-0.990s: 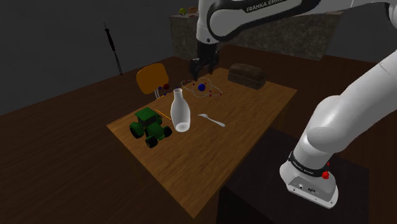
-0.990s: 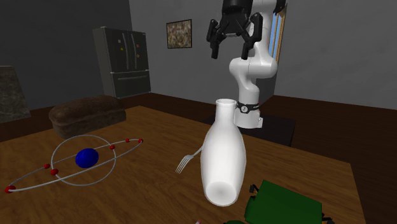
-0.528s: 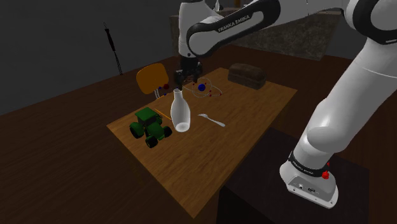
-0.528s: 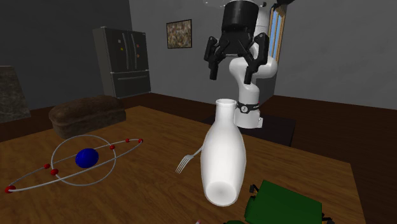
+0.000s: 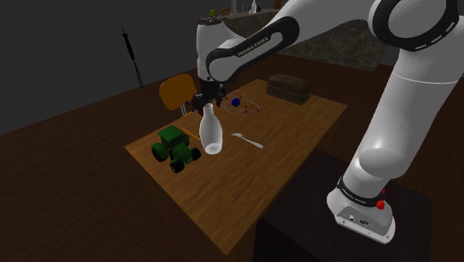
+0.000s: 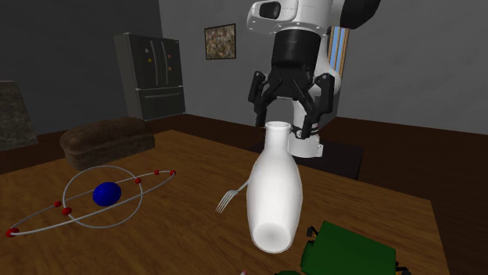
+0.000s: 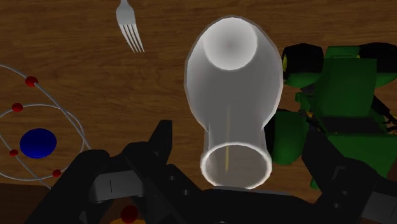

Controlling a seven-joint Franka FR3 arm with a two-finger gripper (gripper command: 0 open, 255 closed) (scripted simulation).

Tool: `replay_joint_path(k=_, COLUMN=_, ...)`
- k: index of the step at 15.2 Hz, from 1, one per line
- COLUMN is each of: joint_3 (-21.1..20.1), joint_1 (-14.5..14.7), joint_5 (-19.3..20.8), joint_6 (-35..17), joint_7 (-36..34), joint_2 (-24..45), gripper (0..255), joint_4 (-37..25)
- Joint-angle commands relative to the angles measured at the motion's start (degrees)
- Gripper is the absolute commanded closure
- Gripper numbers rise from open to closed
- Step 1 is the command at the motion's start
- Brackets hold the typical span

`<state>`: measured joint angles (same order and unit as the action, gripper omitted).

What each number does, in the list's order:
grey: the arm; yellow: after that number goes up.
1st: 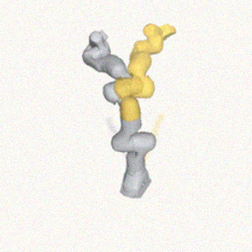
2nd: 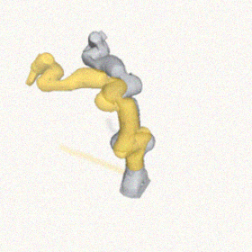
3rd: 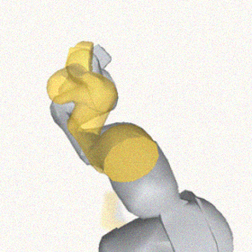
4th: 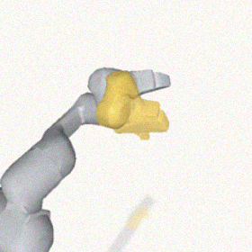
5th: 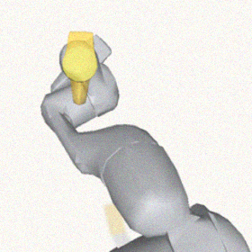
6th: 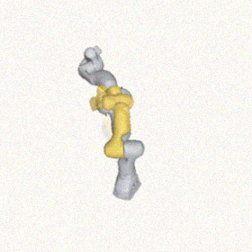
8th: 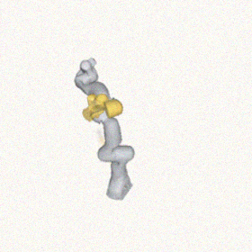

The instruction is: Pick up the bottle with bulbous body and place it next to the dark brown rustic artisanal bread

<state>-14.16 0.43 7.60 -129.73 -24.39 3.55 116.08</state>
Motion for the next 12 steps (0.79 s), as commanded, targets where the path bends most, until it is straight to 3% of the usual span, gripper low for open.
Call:
replay_joint_path(k=1, joint_3=0.1, joint_1=0.0, joint_5=0.4, joint_6=-1.3, joint_7=-0.2, joint_2=0.8, gripper=0, joint_4=0.5)
replay_joint_path(k=10, joint_3=0.2, joint_1=0.0, joint_5=0.7, joint_6=-2.3, joint_7=-0.4, joint_2=1.6, gripper=0, joint_4=0.8)
replay_joint_path(k=11, joint_3=0.2, joint_1=0.0, joint_5=0.7, joint_6=-2.3, joint_7=-0.4, joint_2=1.6, gripper=255, joint_4=0.8)
replay_joint_path(k=12, joint_3=0.2, joint_1=0.0, joint_5=0.7, joint_6=-2.3, joint_7=-0.4, joint_2=1.6, gripper=255, joint_4=0.8)
